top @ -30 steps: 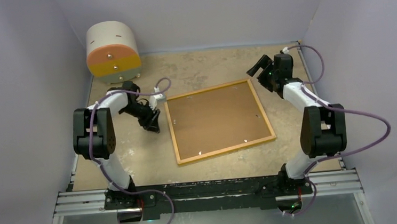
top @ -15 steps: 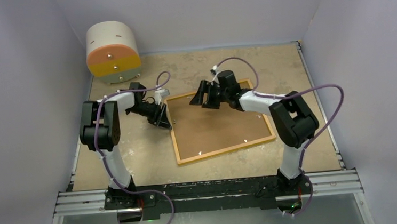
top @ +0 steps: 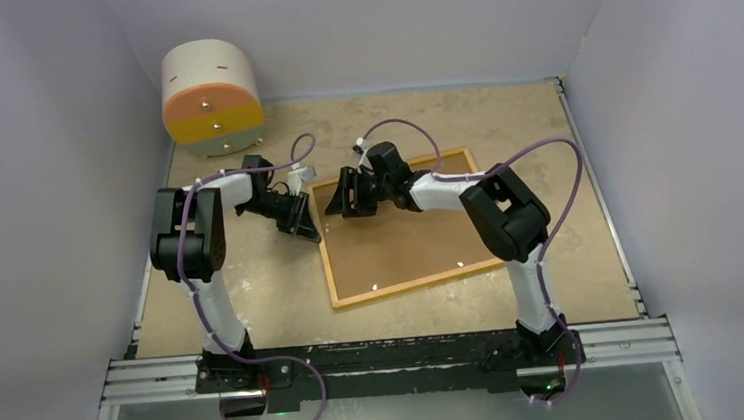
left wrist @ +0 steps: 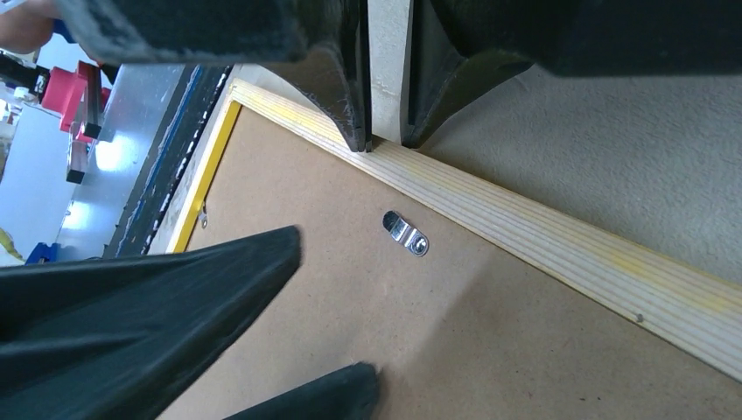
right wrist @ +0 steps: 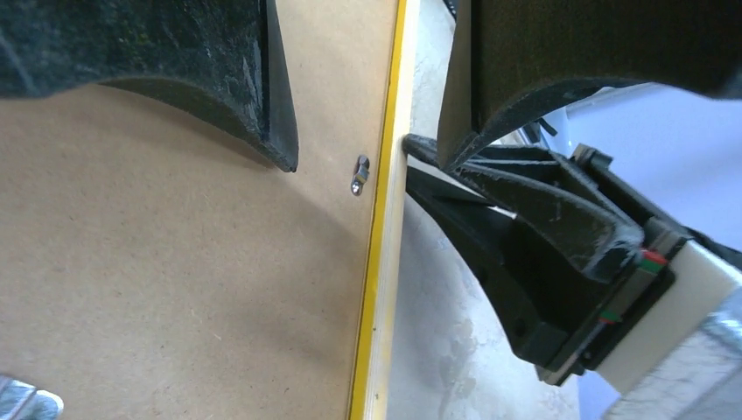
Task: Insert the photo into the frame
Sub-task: Install the photo frame at the center of the board.
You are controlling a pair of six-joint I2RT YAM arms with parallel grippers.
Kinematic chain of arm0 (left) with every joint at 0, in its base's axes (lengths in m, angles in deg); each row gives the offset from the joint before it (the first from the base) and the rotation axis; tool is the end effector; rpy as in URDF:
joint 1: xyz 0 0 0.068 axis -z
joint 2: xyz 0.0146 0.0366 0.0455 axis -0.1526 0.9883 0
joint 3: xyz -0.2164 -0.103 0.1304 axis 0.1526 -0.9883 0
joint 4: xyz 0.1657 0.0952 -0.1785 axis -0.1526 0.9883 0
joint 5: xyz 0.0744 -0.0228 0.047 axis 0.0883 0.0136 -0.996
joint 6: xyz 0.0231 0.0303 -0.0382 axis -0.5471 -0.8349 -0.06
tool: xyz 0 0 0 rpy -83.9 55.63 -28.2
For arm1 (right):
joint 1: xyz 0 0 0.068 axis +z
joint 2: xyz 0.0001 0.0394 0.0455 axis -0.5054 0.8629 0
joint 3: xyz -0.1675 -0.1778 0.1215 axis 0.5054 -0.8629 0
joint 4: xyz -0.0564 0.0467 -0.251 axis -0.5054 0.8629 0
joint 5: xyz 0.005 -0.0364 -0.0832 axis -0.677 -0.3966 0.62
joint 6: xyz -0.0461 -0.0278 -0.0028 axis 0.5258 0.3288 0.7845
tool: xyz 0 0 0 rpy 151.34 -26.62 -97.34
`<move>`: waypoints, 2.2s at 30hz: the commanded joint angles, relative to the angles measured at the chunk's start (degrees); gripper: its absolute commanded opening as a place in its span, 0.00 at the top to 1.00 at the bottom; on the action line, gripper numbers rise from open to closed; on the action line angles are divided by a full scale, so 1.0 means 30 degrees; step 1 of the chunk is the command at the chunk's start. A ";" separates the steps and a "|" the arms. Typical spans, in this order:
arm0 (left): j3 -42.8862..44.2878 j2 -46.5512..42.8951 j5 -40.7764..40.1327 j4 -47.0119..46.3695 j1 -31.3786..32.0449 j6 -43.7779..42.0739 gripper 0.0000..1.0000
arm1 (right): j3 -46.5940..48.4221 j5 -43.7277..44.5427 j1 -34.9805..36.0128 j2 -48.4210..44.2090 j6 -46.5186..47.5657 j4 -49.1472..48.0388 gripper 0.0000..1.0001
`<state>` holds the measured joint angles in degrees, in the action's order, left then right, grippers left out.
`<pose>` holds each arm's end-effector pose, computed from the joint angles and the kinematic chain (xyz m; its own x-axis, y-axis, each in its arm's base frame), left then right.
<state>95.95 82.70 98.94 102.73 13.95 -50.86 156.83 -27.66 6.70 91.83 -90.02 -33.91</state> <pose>0.3403 -0.0586 0.1290 -0.8822 0.3002 -0.3627 0.4707 0.5486 -0.6910 0.3559 0.2887 0.1632 -0.8782 0.1288 -0.4606 -0.3244 0.5472 0.7716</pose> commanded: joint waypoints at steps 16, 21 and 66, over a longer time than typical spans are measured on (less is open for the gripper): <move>-0.0155 0.0431 -0.1686 -0.1039 0.0057 -0.0361 0.90 | 0.1275 -0.0996 0.1299 0.1320 -0.0711 -0.0272 0.41; -0.0243 0.0393 -0.1730 -0.1070 0.0064 -0.0362 0.92 | 0.1472 -0.1398 0.1328 0.1615 -0.1086 -0.0446 0.42; -0.0098 0.0129 -0.1778 -0.0807 0.0679 -0.0609 1.00 | 0.0394 -0.0936 0.1659 0.2209 -0.4111 -0.3191 0.52</move>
<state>96.08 82.68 98.56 103.89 13.84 -49.90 158.73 -34.11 10.13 98.50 -100.62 -40.54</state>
